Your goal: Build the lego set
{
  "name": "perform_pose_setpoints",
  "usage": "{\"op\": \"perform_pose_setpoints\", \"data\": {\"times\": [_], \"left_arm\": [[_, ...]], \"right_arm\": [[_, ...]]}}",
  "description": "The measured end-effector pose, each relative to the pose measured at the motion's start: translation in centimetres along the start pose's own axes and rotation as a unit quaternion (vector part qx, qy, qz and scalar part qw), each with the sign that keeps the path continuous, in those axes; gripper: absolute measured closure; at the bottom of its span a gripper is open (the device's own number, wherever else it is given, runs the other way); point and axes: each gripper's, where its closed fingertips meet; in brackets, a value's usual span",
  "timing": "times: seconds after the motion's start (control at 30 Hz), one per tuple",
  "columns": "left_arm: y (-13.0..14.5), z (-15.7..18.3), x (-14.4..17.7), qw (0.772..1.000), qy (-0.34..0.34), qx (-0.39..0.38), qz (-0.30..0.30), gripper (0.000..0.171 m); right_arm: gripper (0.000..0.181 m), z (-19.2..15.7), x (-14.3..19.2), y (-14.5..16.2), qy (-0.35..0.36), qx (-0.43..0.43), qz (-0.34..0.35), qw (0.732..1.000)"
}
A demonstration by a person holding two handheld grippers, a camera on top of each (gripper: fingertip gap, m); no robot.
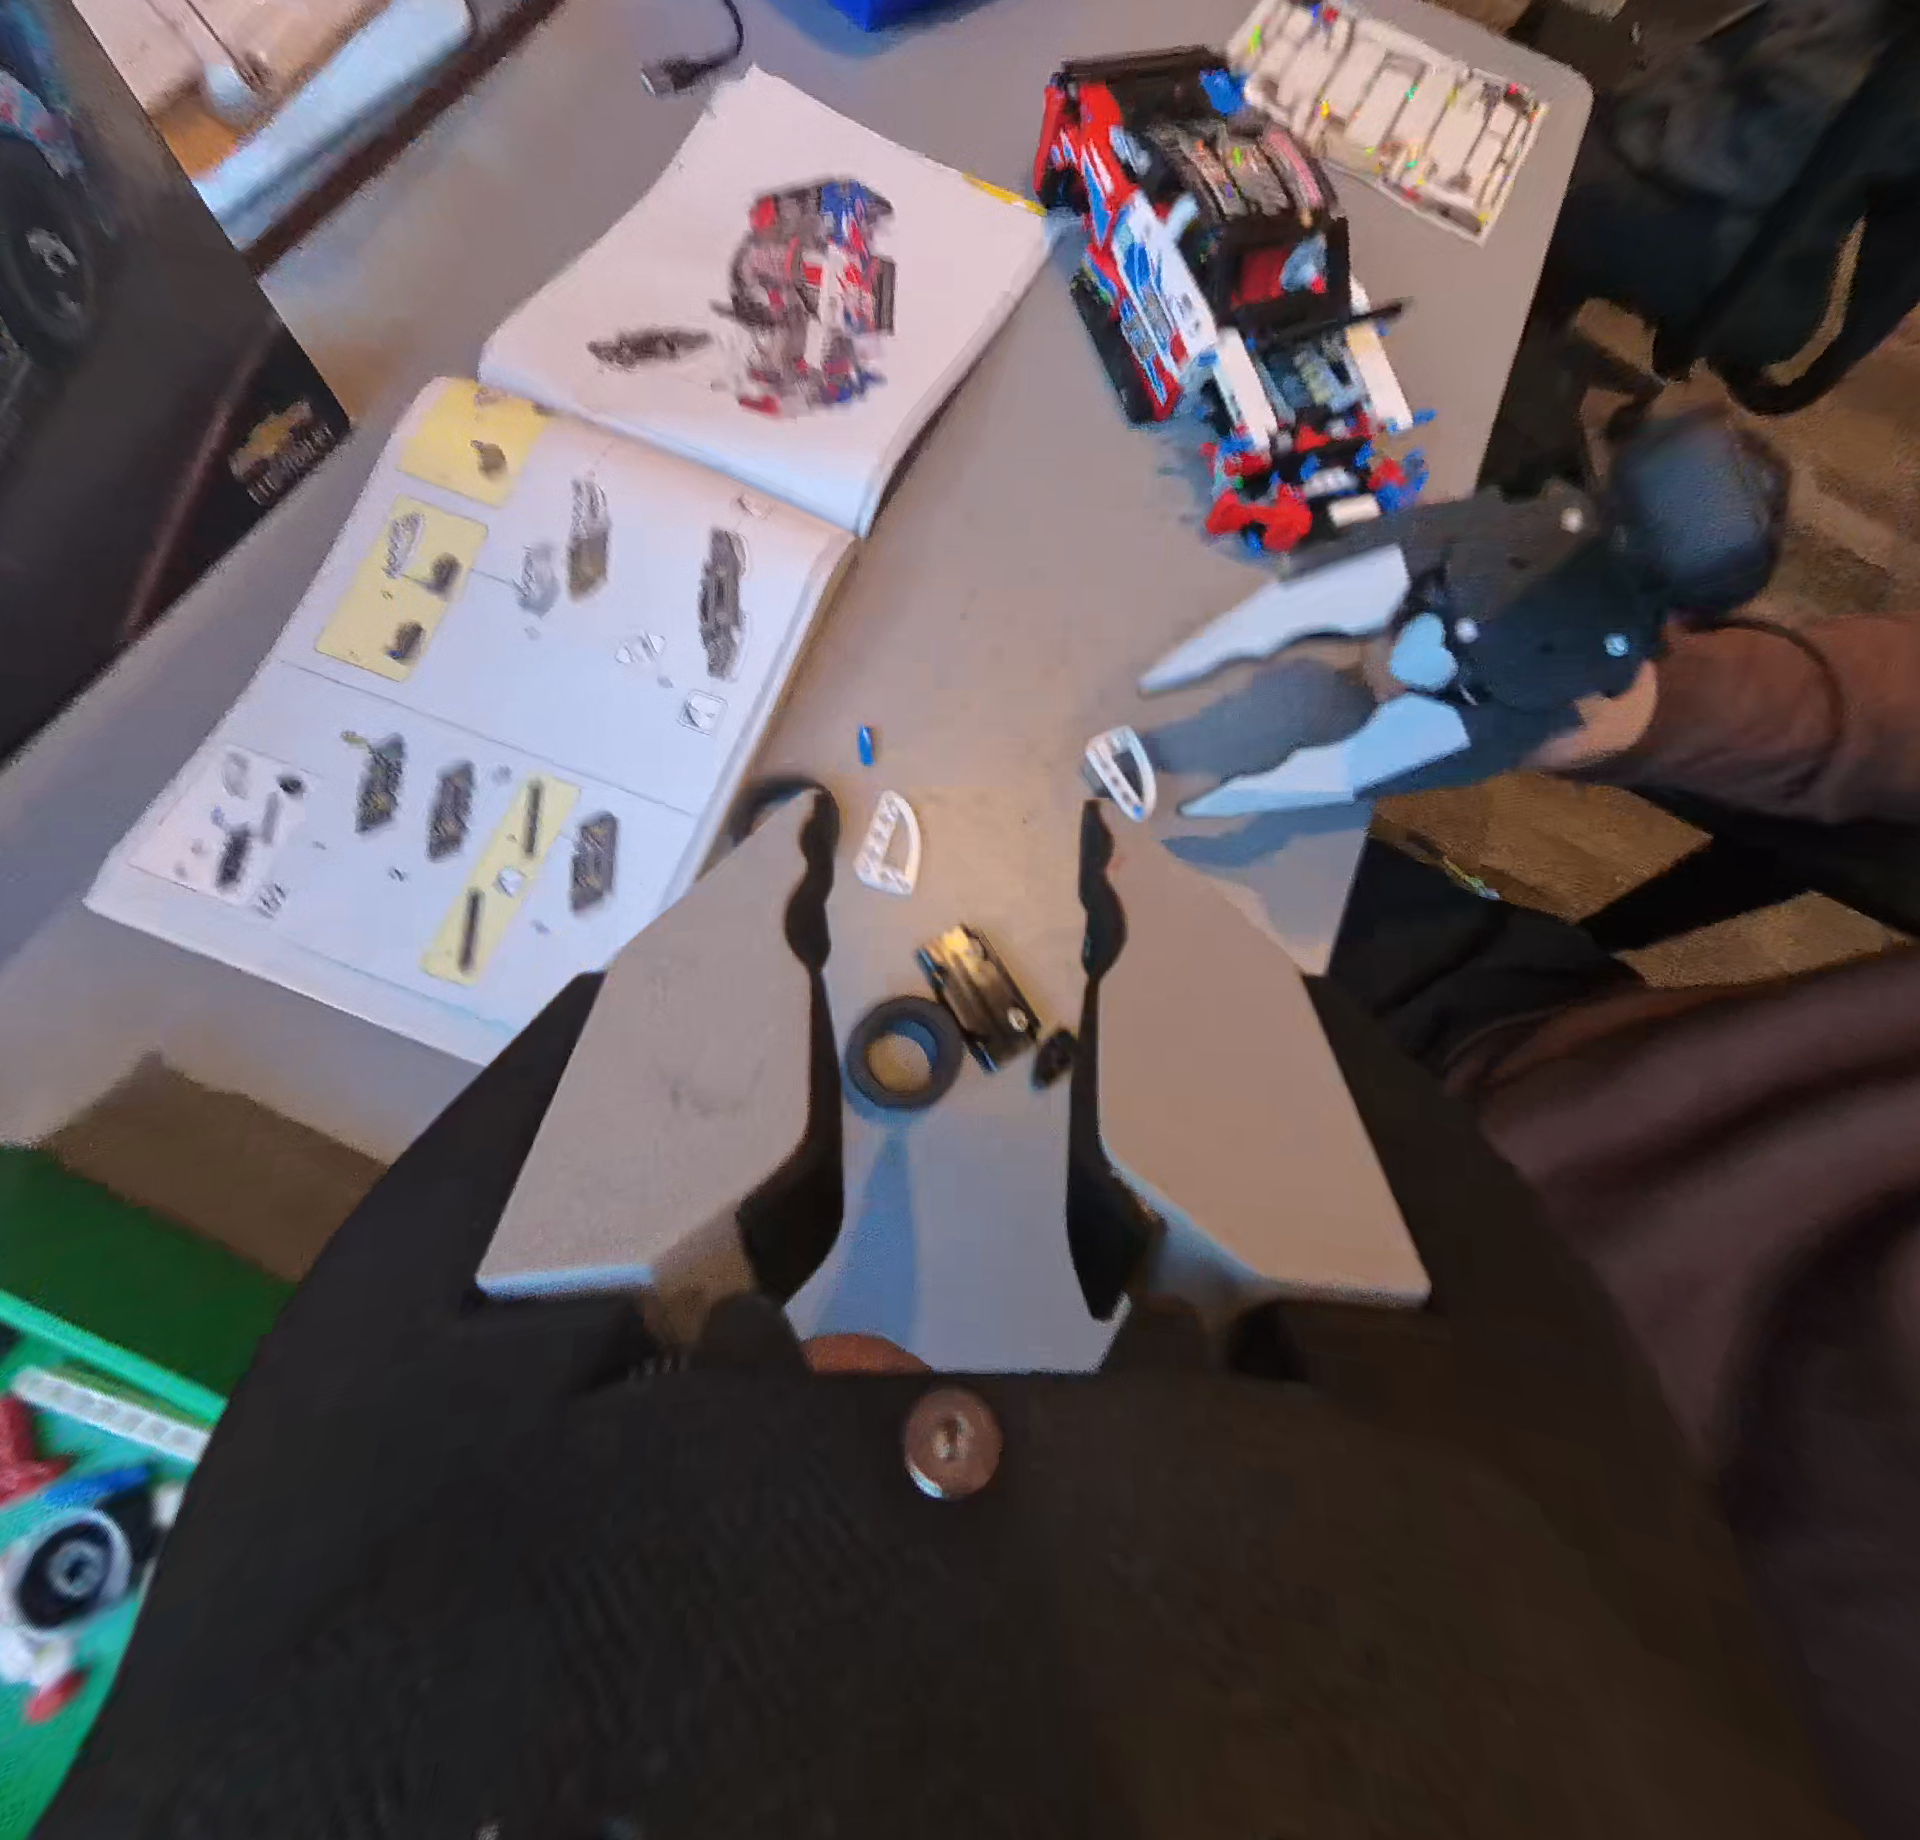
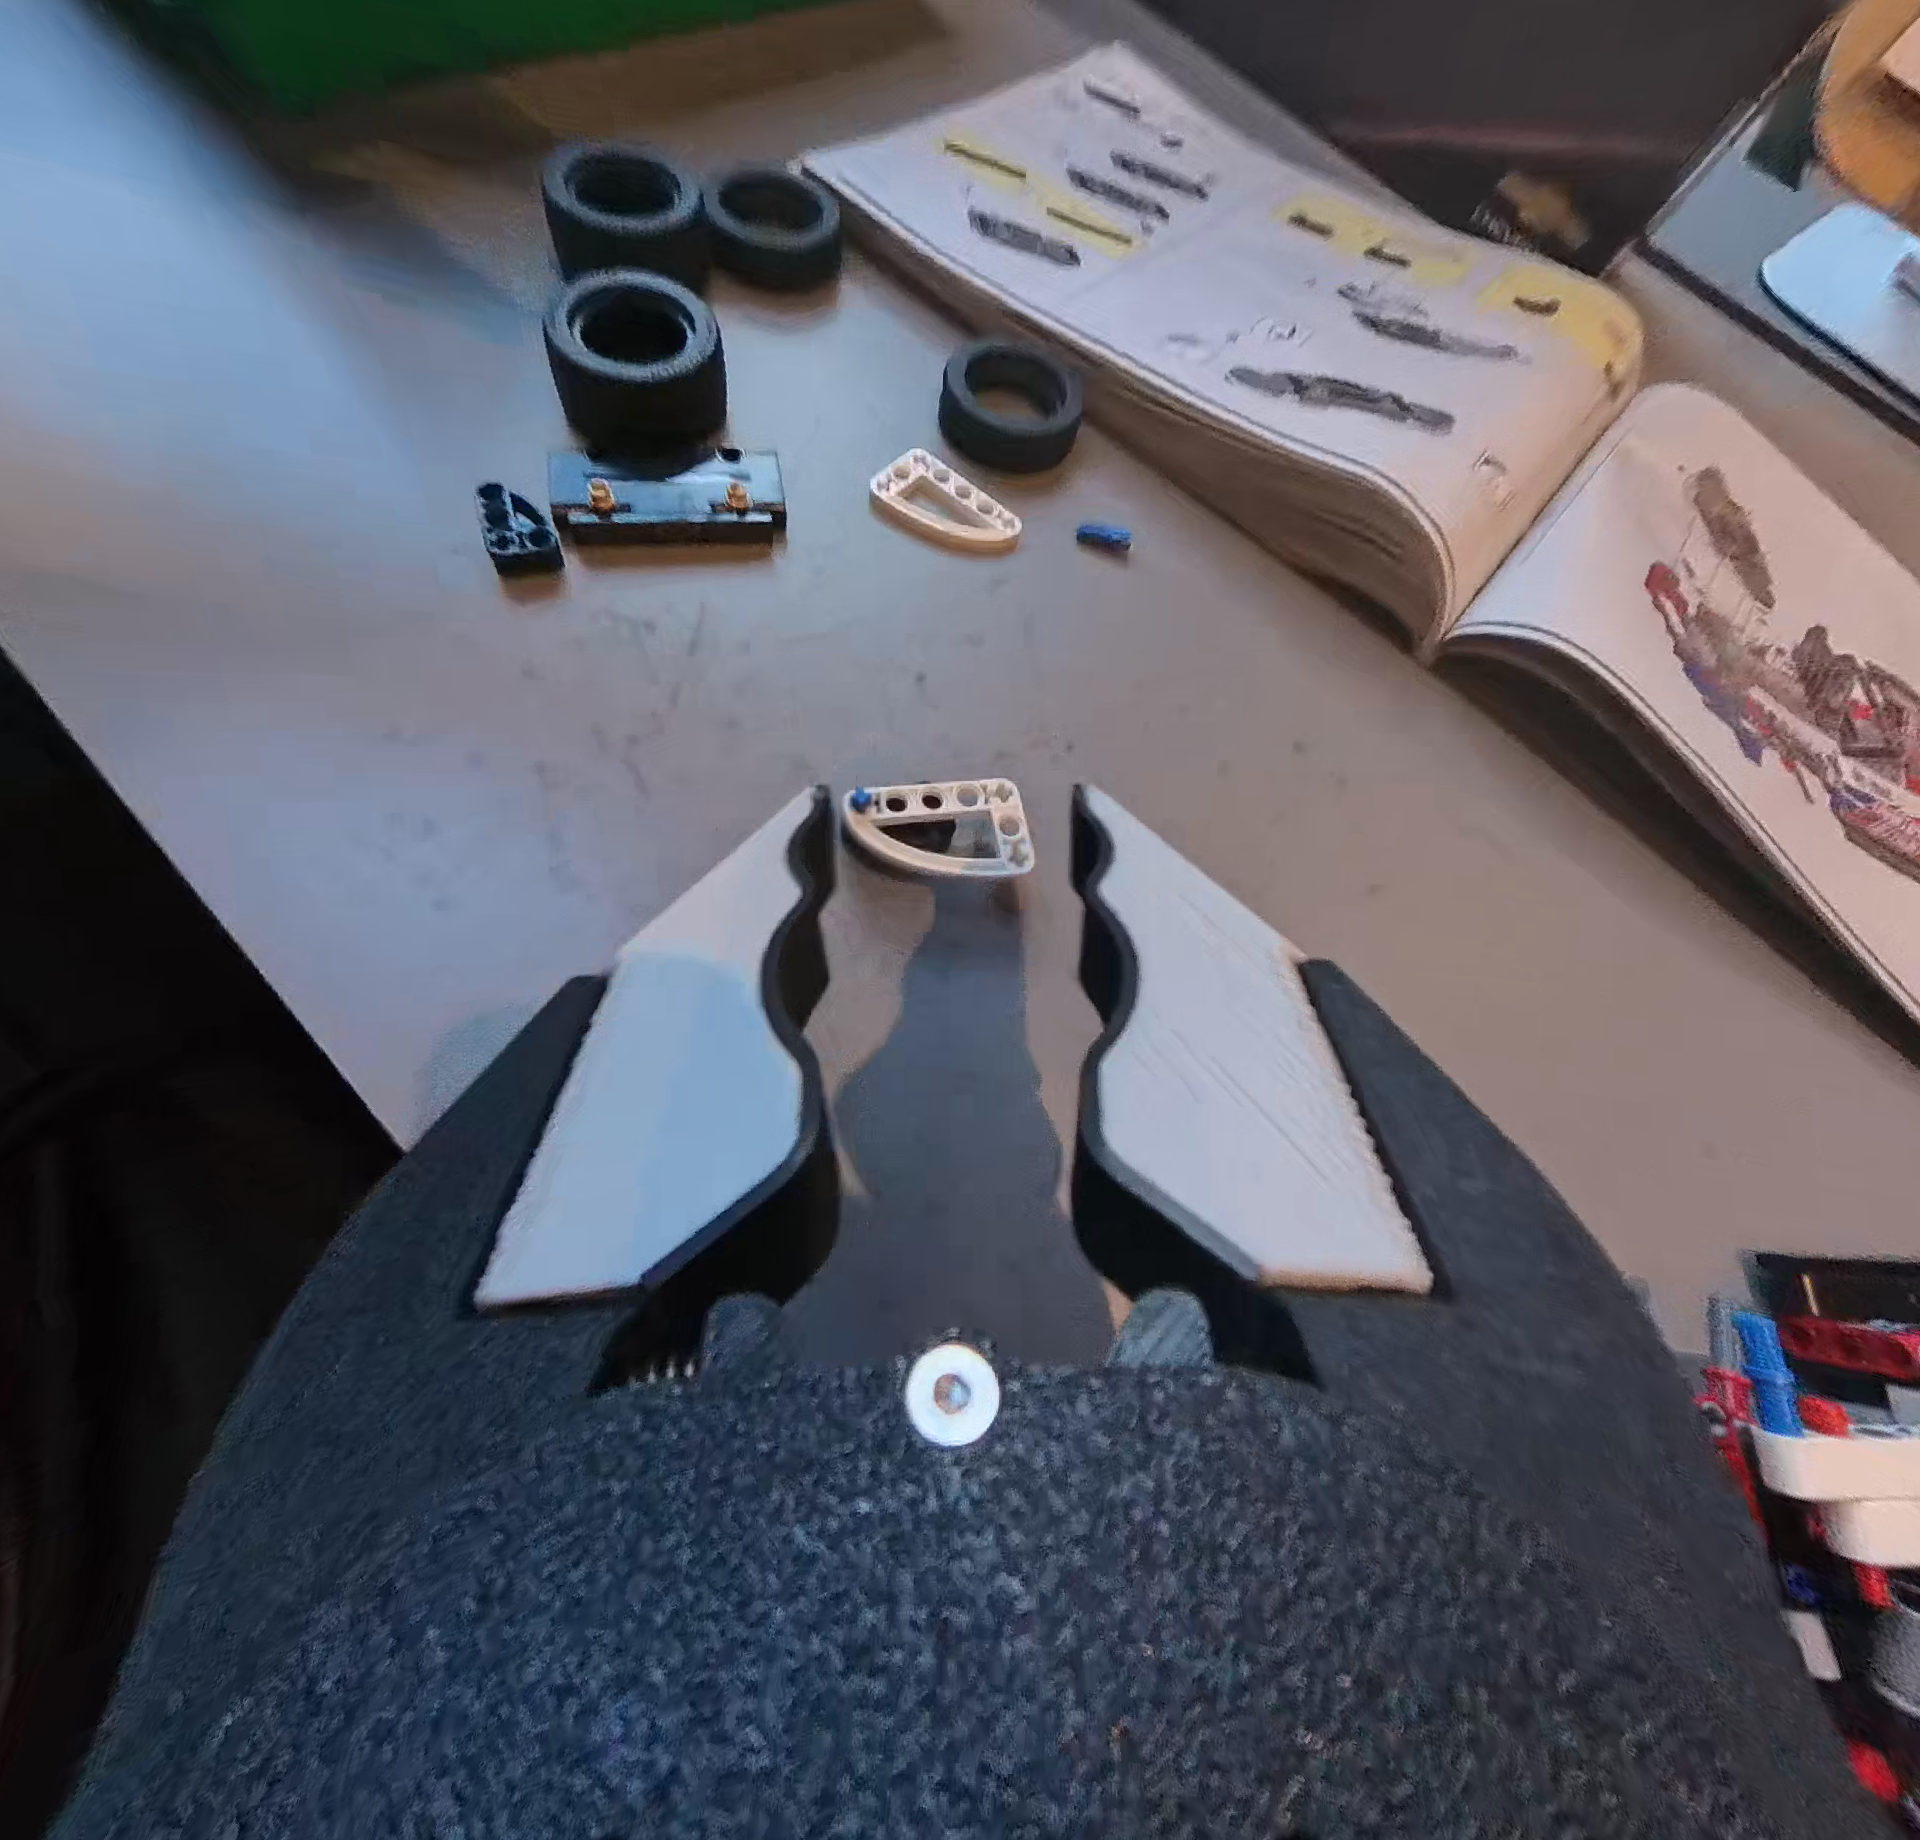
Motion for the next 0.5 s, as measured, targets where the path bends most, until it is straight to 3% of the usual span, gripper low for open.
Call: {"op": "perform_pose_setpoints", "data": {"times": [0.07,0.27,0.4,0.5], "left_arm": [[3.7,1.3,-0.3,1.000,0.003,0.007,-0.026,0.123],[13.6,2.8,-4.8,0.995,-0.025,0.029,-0.091,0.126],[16.4,1.8,-6.4,0.993,-0.060,0.029,-0.098,0.129],[17.2,2.0,-7.3,0.994,-0.063,0.005,-0.093,0.132]], "right_arm": [[0.122,-0.1,-0.6,0.4,0.010,0.007,-0.023,1.000],[0.129,3.3,-2.7,1.6,0.076,0.039,-0.088,0.992],[0.131,4.7,-2.5,0.5,0.095,0.004,-0.060,0.994],[0.137,3.4,-2.2,-1.1,0.053,-0.012,-0.024,0.998]]}}
Point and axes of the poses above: each gripper's, where its closed fingertips meet, x back along the fingers, y out of its underside, z = x × y across the jaws, and after that the axes turned 3 degrees about x, right-handed
